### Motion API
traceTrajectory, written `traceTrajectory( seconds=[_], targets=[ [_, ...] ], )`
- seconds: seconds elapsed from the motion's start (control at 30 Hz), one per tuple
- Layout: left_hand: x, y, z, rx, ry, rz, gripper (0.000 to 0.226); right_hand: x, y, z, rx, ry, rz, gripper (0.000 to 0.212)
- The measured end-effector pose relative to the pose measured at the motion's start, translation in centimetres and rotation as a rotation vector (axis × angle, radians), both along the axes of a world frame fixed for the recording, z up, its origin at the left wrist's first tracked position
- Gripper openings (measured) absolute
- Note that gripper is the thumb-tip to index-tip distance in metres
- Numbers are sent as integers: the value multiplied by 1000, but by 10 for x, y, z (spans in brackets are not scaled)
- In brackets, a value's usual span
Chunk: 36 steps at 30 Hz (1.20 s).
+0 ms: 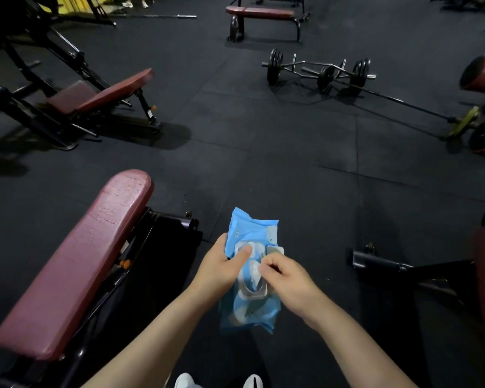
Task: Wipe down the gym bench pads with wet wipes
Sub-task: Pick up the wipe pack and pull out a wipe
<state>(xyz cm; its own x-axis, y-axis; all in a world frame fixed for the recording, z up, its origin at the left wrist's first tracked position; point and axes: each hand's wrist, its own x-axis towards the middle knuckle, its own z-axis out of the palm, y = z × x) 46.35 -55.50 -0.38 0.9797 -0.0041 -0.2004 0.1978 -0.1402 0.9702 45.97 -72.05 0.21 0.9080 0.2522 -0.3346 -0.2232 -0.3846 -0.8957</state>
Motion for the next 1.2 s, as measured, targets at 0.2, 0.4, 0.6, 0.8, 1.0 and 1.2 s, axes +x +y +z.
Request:
traceTrajectory(
  seconds=[0.2, 0.4, 0.6, 0.8, 1.0, 1.2],
  targets=[
    [-2, 2, -5, -28, 24, 24, 39, -3, -9, 8, 384, 198, -24, 18],
    [3, 3, -8, -12, 30, 12, 38, -5, -16, 6, 633, 248, -55, 15],
    [3, 14, -27, -23, 73, 180, 12, 1, -31, 12, 867, 208, -220, 21],
    [1, 22, -28, -136, 122, 201, 24, 13, -40, 20, 399, 37, -211, 23],
    [1, 21, -17, -275, 96, 164, 26, 14, -40, 11, 121, -67, -319, 31],
    [2, 23, -7, -331, 77, 87, 22, 12, -38, 7, -84, -48, -192, 16]
  ],
)
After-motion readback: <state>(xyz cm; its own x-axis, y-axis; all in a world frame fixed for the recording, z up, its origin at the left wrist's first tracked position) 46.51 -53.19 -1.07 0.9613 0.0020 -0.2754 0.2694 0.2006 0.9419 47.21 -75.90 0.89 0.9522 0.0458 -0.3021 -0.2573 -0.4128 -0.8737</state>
